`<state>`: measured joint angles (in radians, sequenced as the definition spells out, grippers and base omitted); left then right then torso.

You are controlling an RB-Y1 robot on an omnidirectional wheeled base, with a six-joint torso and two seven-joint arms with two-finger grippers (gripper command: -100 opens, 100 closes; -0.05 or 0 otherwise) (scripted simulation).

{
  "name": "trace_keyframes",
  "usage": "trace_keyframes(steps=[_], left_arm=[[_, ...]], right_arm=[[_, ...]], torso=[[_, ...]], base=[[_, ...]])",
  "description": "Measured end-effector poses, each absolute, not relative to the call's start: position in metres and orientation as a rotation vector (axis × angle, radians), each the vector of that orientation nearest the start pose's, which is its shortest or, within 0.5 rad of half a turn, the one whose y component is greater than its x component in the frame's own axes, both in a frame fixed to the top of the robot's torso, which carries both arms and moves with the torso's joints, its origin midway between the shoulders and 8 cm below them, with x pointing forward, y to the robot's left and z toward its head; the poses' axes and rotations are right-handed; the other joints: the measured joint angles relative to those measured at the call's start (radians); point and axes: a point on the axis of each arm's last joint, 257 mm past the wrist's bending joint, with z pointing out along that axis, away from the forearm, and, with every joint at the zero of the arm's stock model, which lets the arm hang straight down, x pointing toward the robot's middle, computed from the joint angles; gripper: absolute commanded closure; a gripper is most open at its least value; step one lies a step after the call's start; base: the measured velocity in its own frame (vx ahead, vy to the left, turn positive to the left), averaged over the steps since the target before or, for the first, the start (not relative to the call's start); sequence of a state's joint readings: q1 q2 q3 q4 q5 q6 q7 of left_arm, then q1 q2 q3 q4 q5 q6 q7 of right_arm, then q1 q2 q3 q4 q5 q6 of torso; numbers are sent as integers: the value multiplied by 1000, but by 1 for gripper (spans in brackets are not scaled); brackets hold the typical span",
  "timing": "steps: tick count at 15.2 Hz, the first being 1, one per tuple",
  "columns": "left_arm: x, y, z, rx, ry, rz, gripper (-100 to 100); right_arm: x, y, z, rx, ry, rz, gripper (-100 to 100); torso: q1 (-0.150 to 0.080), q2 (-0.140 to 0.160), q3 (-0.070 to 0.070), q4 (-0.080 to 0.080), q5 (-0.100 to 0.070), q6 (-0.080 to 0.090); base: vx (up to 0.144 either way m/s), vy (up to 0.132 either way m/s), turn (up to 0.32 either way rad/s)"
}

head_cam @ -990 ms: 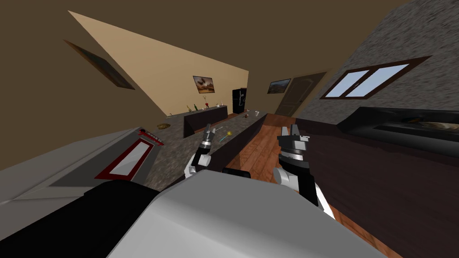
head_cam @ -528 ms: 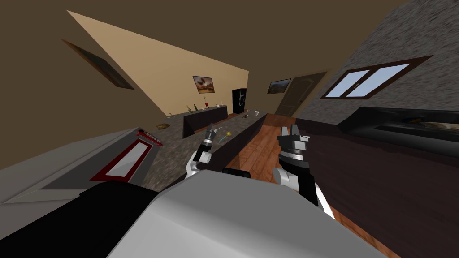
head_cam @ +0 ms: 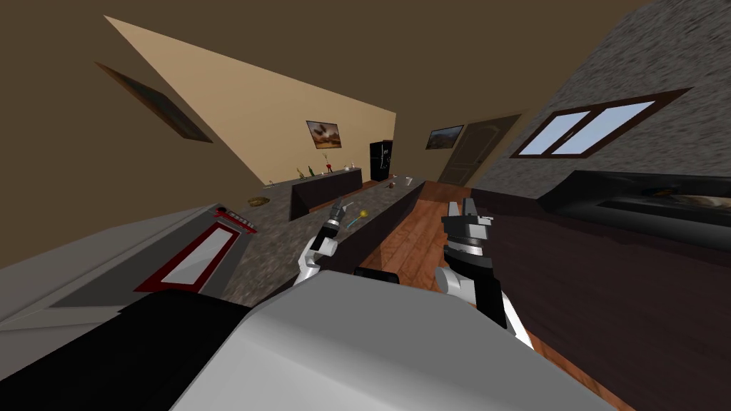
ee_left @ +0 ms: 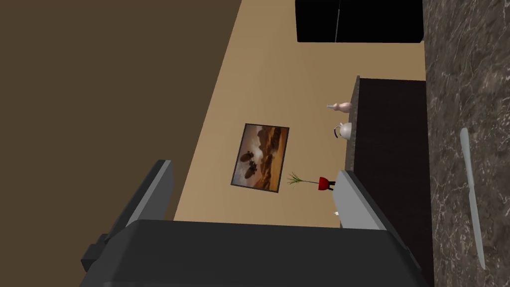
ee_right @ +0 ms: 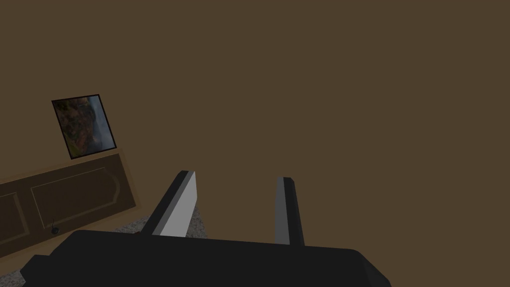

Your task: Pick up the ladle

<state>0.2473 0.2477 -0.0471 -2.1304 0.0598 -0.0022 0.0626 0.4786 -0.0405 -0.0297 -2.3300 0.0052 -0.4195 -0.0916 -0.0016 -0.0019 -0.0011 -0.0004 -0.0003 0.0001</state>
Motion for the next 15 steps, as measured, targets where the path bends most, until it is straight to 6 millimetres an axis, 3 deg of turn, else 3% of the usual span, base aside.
trace_keyframes(steps=[15], left_arm=[[503,254,-107,-992,1264,-1144,-100]], right_arm=[[348,-282,39,667,629,1360,0]], torso=[[0,0,0,0,0,0]], base=[[22,-20,2]])
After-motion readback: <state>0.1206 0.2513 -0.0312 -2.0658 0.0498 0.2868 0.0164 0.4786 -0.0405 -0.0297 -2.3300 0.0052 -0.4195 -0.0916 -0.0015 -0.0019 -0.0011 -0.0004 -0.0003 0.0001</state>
